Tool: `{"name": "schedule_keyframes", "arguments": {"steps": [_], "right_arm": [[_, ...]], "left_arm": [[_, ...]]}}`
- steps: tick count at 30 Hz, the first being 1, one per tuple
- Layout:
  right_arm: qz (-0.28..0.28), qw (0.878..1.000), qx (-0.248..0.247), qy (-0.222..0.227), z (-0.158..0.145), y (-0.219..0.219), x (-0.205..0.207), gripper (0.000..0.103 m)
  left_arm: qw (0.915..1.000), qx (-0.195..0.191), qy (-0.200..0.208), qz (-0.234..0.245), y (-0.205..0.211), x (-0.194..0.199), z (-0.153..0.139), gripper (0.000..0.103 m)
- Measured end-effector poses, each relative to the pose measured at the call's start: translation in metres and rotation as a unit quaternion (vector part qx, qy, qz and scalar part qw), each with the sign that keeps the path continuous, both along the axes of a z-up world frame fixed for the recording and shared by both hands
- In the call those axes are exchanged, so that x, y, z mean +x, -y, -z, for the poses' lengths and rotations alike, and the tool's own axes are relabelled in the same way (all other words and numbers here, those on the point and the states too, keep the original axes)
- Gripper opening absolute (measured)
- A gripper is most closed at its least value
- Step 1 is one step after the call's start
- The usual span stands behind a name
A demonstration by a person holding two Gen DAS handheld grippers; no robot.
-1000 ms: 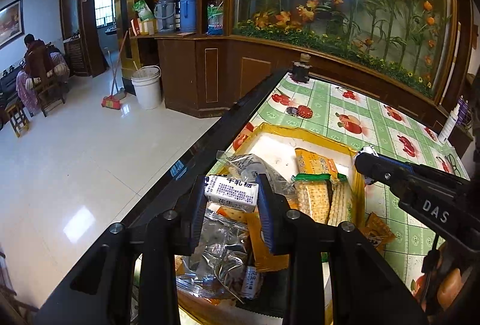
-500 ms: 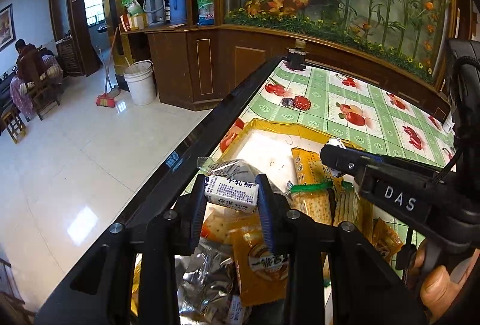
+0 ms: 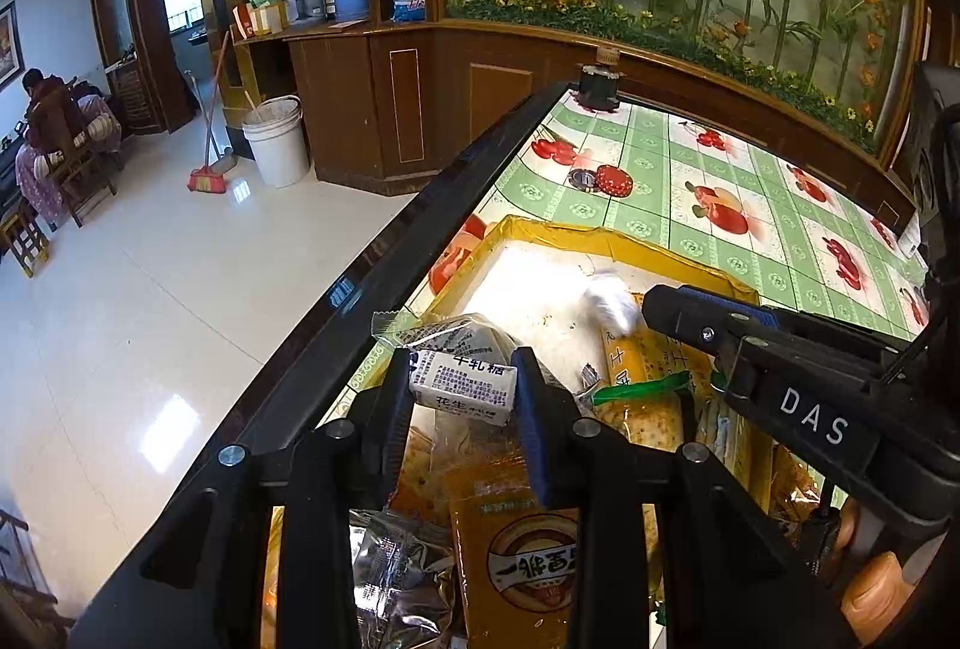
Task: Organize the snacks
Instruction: 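Open the right tool then the left to drop both cartons into the tray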
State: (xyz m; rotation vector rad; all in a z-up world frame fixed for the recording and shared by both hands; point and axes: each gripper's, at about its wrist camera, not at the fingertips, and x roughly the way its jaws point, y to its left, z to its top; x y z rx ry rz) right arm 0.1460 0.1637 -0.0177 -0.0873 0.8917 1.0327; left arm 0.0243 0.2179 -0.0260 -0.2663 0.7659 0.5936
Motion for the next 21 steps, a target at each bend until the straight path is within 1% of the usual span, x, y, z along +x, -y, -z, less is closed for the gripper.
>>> {"name": "schedule_keyframes", "arguments": {"steps": [8,18,21], "right_arm": [[0.000,1.000,-0.002,-0.002,0.002,0.000,0.001,0.017],[0.007,1.000,0.000,-0.002,0.001,0.010,0.001,0.017],[0.008,1.000,0.000,-0.002,0.000,0.013,0.001,0.017]], "left_arm": [[1.0000,-0.006,-0.006,-0.004,-0.002,0.002,0.001,0.031],[0.9997,-0.011,-0.018,0.008,0.004,0.007,0.003,0.031],[0.9996,-0.010,-0.023,0.008,0.006,0.009,0.004,0.032]]}}
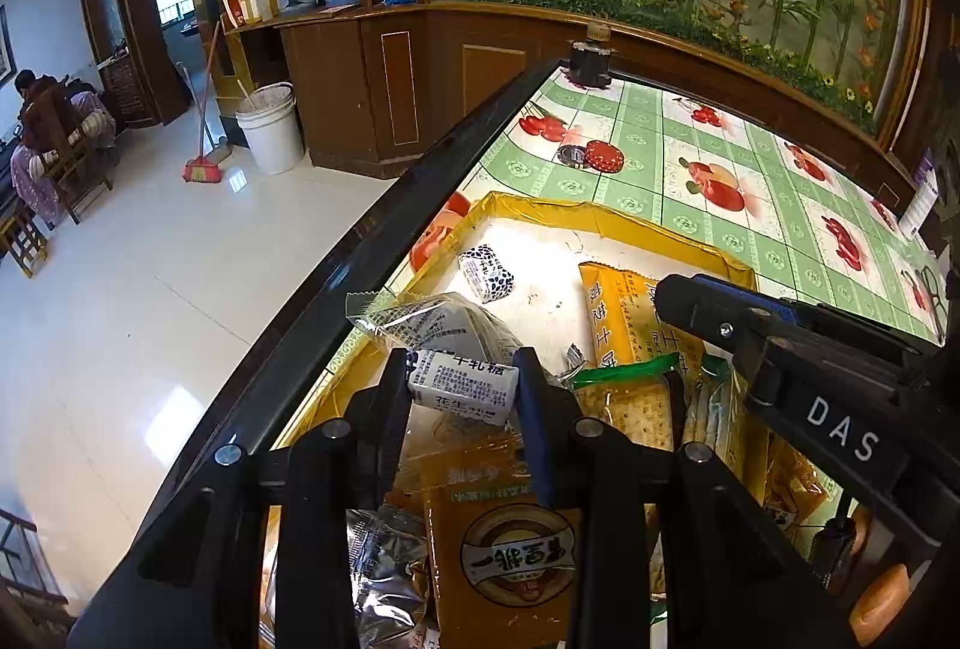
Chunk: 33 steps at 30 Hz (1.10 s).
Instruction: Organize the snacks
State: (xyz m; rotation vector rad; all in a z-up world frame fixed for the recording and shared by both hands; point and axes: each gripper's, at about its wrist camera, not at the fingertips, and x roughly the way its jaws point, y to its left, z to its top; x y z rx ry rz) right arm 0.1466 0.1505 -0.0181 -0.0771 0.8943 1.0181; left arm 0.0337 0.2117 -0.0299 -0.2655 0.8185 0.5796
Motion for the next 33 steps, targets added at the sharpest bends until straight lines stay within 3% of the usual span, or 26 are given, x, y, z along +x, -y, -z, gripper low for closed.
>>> {"name": "schedule_keyframes", "arguments": {"steps": [2,4,6,9,16,19,28,33], "right_arm": [[0.003,1.000,0.001,-0.001,0.000,0.003,0.000,0.017],[0.005,1.000,0.003,-0.003,0.000,0.006,0.000,0.017],[0.006,1.000,0.006,-0.003,-0.002,0.010,-0.001,0.018],[0.008,1.000,0.010,-0.001,-0.005,0.016,-0.004,0.029],[0.023,0.999,0.022,0.010,-0.018,0.038,-0.011,0.048],[0.025,0.999,0.026,0.019,-0.023,0.048,-0.017,0.065],[0.017,0.998,0.044,0.047,-0.037,0.088,-0.047,0.081],[-0.002,0.997,0.055,0.051,-0.042,0.116,-0.064,0.084]], "left_arm": [[1.0000,-0.005,0.000,0.000,0.000,0.000,0.000,0.038],[1.0000,0.001,0.003,-0.003,0.002,-0.002,-0.002,0.056],[0.9998,0.016,0.008,-0.007,0.006,-0.005,-0.005,0.067],[0.9990,0.039,0.019,-0.011,0.013,-0.010,-0.012,0.075],[0.9968,0.060,0.048,-0.022,0.022,-0.028,-0.025,0.083],[0.9963,0.062,0.053,-0.027,0.025,-0.036,-0.029,0.083],[0.9922,0.087,0.087,-0.023,0.047,-0.071,-0.047,0.083],[0.9908,0.088,0.101,-0.013,0.058,-0.086,-0.053,0.086]]}}
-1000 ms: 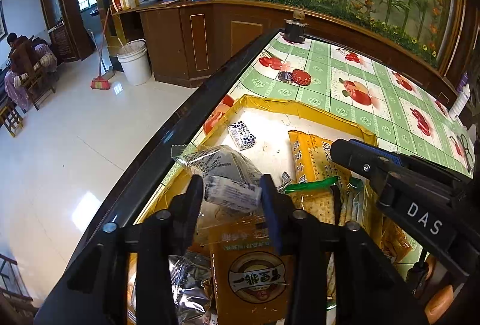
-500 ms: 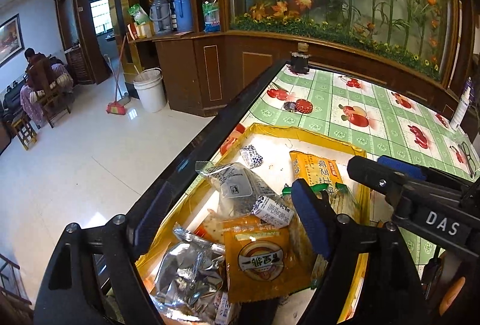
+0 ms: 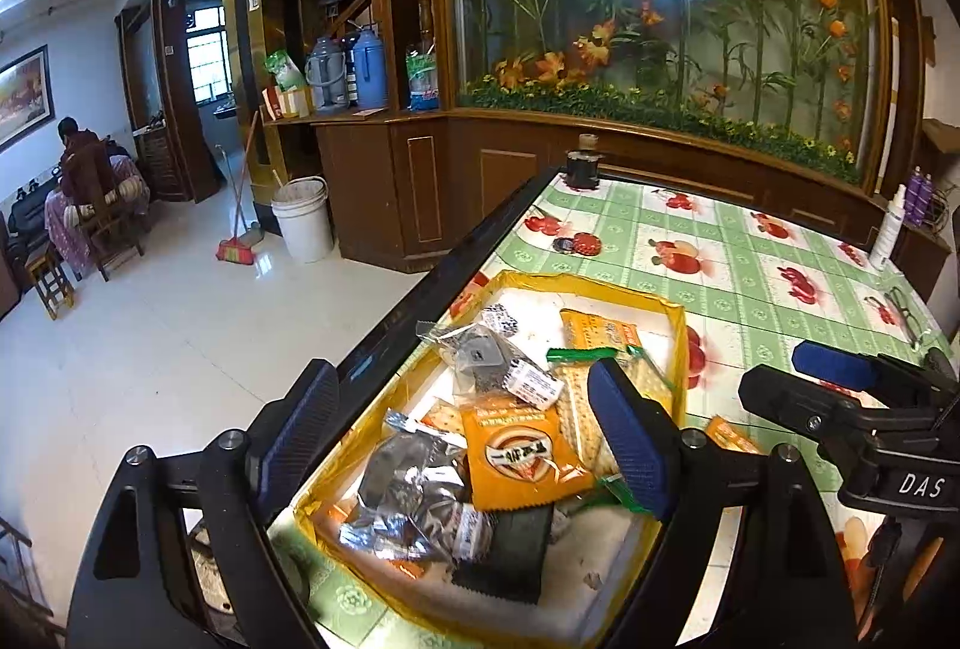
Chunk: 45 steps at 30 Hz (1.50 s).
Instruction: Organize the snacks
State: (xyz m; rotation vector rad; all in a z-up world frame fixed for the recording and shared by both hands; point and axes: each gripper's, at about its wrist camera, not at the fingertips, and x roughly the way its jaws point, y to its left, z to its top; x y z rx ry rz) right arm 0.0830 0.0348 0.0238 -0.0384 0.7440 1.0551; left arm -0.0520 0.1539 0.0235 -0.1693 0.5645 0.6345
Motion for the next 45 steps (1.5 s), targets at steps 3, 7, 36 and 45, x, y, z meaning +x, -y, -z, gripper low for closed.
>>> {"name": "schedule_keyframes", "arguments": {"steps": [3,7,36,45], "right_arm": [[-0.004,1.000,0.002,0.012,-0.002,0.015,-0.007,0.085],[-0.014,1.000,0.011,0.017,-0.002,0.032,-0.016,0.087],[-0.151,0.985,0.001,0.081,-0.007,0.067,-0.069,0.089],[-0.173,0.980,-0.008,0.102,-0.008,0.060,-0.084,0.089]], "left_arm": [[1.0000,0.006,-0.001,-0.001,0.005,-0.009,-0.001,0.086],[0.9997,0.022,-0.004,-0.003,0.015,-0.017,-0.004,0.086],[0.9972,0.054,0.040,0.032,0.070,-0.082,-0.039,0.086],[0.9969,0.035,0.059,0.038,0.070,-0.094,-0.045,0.086]]}}
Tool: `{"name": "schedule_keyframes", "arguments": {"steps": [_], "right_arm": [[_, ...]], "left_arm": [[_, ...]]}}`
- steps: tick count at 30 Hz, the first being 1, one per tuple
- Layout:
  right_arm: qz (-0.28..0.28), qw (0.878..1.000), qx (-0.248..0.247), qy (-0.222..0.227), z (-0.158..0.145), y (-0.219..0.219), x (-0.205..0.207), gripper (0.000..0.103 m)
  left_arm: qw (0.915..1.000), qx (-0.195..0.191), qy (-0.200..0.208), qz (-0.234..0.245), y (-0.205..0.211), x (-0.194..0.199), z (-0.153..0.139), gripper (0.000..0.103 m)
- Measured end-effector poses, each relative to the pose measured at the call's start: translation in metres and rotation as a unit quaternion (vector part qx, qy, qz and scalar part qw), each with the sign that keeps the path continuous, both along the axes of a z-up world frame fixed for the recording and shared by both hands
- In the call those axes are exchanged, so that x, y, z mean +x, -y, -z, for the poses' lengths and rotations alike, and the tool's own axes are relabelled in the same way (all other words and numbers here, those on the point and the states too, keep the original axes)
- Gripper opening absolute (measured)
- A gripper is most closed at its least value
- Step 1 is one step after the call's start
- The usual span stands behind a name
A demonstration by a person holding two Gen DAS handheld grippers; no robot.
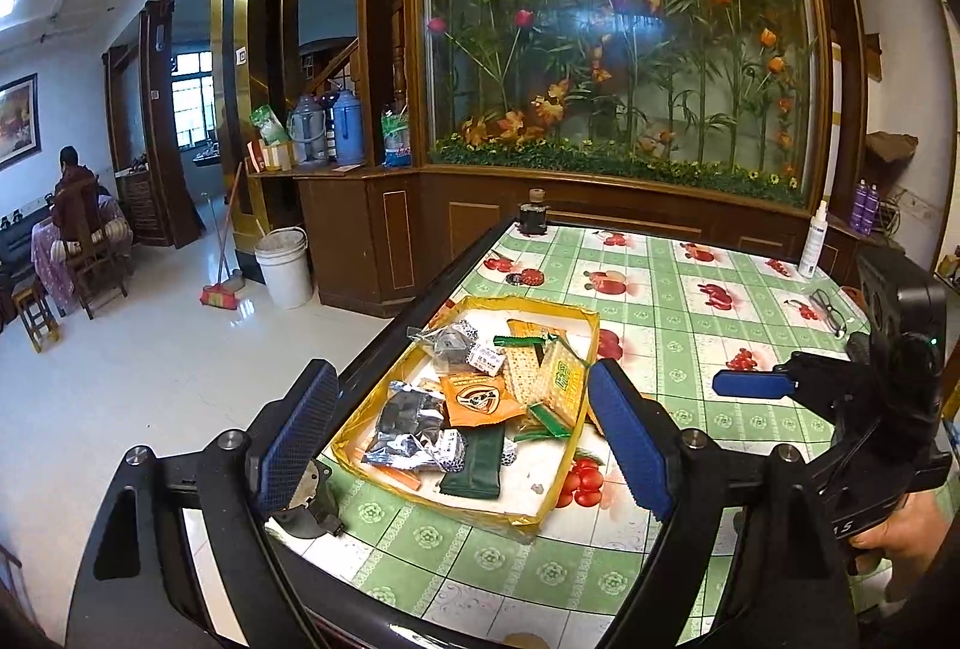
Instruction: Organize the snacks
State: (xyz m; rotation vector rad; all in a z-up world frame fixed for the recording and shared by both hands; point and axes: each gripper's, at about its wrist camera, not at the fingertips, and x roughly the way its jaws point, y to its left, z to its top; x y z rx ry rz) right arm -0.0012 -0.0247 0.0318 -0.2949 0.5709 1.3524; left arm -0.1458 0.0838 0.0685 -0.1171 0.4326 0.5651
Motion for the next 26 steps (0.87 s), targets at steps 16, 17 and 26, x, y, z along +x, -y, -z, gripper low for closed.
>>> {"name": "schedule_keyframes", "arguments": {"steps": [16,17,26], "right_arm": [[-0.053,0.997,-0.028,0.049,0.001,-0.031,-0.022,0.089],[-0.054,0.997,-0.028,0.050,0.001,-0.032,-0.021,0.089],[-0.054,0.997,-0.023,0.051,-0.005,-0.033,-0.016,0.089]], "left_arm": [[1.0000,0.004,0.007,-0.003,-0.002,-0.012,-0.001,0.086],[0.9999,0.007,0.010,-0.004,-0.002,-0.013,-0.001,0.086],[0.9997,0.015,0.015,0.008,0.002,-0.013,-0.001,0.086]]}}
